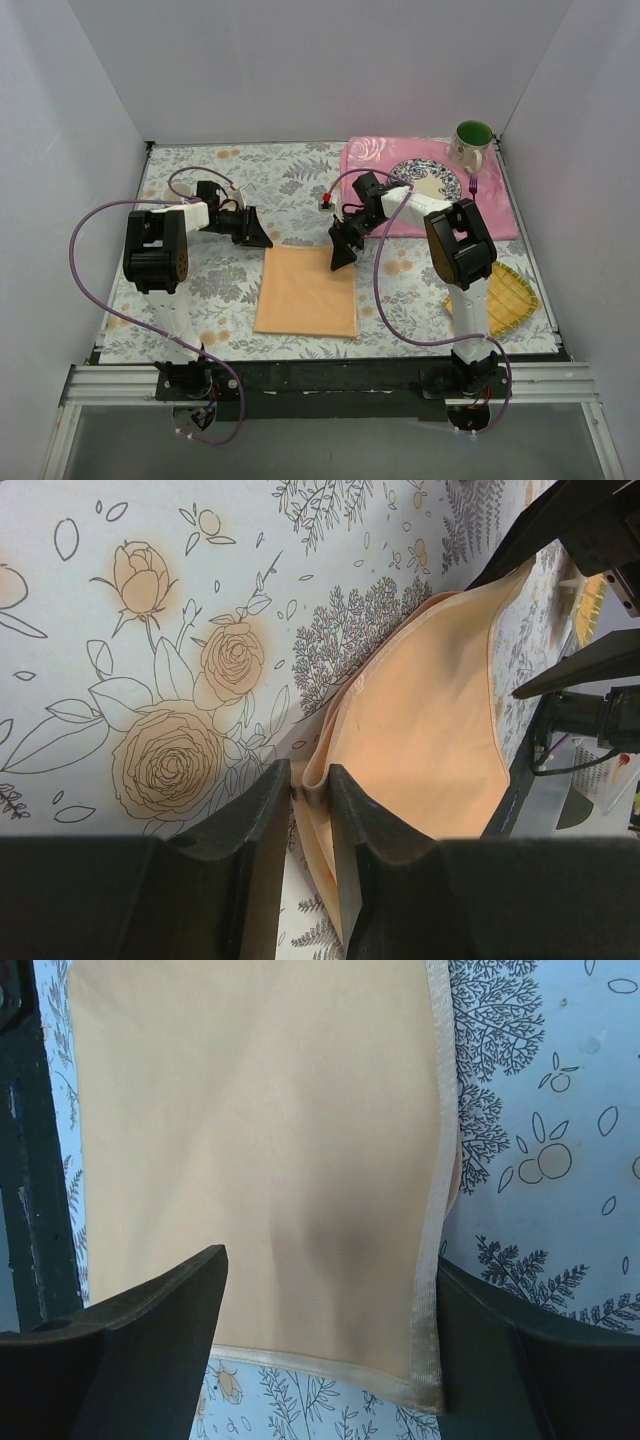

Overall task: Fold the napkin into a case and place the utensils inside
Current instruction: Fold the lower triangle-folded napkin at the center of the board.

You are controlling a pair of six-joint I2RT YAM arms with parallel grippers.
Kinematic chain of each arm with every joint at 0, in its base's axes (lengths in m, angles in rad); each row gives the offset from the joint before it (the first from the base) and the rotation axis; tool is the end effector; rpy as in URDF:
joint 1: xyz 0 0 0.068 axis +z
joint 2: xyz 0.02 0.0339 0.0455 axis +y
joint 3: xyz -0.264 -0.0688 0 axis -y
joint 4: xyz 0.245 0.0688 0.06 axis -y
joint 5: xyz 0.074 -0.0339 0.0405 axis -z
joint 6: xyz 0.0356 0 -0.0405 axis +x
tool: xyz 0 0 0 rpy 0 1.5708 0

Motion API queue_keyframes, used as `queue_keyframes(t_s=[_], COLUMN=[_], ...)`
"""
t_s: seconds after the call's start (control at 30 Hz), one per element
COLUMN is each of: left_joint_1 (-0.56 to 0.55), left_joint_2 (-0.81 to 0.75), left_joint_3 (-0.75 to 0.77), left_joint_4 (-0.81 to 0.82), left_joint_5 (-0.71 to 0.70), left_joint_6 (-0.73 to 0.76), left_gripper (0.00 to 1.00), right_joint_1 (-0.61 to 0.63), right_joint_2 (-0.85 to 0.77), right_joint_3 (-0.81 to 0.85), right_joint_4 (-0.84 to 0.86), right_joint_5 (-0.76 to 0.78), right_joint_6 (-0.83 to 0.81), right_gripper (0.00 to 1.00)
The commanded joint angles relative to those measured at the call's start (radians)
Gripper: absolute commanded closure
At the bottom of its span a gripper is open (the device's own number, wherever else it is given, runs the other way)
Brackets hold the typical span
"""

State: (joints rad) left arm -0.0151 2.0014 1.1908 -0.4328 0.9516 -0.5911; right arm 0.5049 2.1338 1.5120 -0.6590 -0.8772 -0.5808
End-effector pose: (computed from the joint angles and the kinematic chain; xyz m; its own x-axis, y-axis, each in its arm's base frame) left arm 0.3725 -0.0346 0.1276 -0.9369 -0.3093 0.1627 -0.3029 0.4865 -0.8195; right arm 0.3567 0.2284 0.1501 -0.4259 -0.6362 -0.6434 -0.8796 0.1245 0.4591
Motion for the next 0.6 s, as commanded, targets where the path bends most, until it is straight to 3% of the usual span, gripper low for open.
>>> queue_keyframes(t_s=[0.0,0.13,0.17,0.4,0.5,0.57], left_joint_1=[0.004,0.004,0.004,0.003,0.004,0.004], left_joint_2=[-0.023,-0.023,-0.023,-0.001,0.023,0.033], left_joint_3=[0.010,0.012,0.016,0.079,0.115,0.128], left_joint_4=[0.012,0.016,0.014,-0.012,-0.047,-0.064], left_joint_5=[0.033,0.027,0.021,-0.004,0.006,0.009], left_joint_6=[0.013,0.019,0.020,0.073,0.100,0.116], left_gripper=[0.78,0.79,0.79,0.79,0.78,0.73], right_joint_1=[0.000,-0.003,-0.003,-0.022,-0.025,-0.025], right_joint_2=[-0.014,0.012,0.018,0.057,0.075,0.084], right_joint_3=[-0.006,0.022,0.031,0.089,0.120,0.132], right_joint_4=[0.024,-0.002,-0.011,-0.044,-0.074,-0.091], right_joint_5=[0.043,0.067,0.070,0.075,0.073,0.076], right_joint_6=[0.012,0.012,0.012,0.001,-0.011,-0.017], right_gripper=[0.20,0.33,0.40,0.56,0.57,0.47])
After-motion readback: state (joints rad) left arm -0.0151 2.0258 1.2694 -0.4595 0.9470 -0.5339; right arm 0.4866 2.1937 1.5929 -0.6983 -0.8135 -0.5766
